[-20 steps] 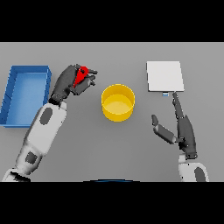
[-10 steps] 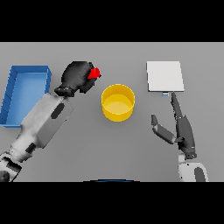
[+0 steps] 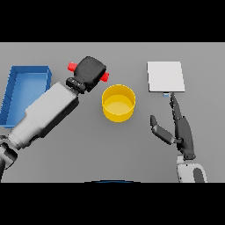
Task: Pick up the red beaker and tilt it to pour out 1 green nut into yellow bowl. Pick up the yellow bowl and place it on the metallic measuring scale.
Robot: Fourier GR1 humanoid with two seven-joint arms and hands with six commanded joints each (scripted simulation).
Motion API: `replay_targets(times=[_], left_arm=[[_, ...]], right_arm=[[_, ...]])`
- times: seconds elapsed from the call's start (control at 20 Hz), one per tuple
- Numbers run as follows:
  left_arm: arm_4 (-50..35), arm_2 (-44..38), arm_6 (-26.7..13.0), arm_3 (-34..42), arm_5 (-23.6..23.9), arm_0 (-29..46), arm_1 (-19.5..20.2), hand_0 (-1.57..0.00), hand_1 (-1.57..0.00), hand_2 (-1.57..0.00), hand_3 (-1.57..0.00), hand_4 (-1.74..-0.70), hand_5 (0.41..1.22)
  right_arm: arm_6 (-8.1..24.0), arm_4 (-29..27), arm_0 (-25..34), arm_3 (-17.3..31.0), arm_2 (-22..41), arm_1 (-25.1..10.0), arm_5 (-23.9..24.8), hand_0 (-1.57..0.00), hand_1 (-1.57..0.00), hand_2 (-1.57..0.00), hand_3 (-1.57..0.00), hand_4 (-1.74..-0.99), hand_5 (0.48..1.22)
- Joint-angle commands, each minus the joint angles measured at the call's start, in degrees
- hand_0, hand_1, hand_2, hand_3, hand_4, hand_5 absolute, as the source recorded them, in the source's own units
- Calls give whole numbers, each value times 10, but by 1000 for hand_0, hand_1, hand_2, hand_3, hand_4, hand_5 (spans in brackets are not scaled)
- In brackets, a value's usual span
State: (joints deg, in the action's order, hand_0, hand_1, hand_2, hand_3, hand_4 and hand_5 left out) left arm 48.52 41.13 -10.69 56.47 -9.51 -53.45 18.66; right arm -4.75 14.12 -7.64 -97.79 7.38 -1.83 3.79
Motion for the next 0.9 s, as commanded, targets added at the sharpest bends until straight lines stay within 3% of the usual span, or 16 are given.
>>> replay_targets(times=[0.0, 0.2, 0.5, 0.85], left_arm=[[10, 14, 9, -4, -5, -9, 0, -1571, -1571, -1571, -1277, -1701, 1215], [47, 78, 49, -18, -43, -53, -3, -1571, -1571, -1571, -1451, -1723, 1218], [100, 164, 64, -47, -86, -101, -9, -1571, -1571, -1571, -1539, -1736, 1220], [143, 236, 96, -92, -82, -161, -22, -1571, -1571, -1571, -1564, -1737, 1221]], right_arm=[[-1, 2, 3, -2, 0, 3, 5, 1, 1, 1, 1, -1292, 678], [6, -15, 8, -2, -7, 8, 2, 1, 1, 1, 1, -1294, 653], [3, -8, 7, 6, -8, 12, 11, 1, 1, 1, 1, -1291, 631], [8, 9, 7, 5, -6, 8, 20, 1, 1, 1, 1, -1260, 586]])
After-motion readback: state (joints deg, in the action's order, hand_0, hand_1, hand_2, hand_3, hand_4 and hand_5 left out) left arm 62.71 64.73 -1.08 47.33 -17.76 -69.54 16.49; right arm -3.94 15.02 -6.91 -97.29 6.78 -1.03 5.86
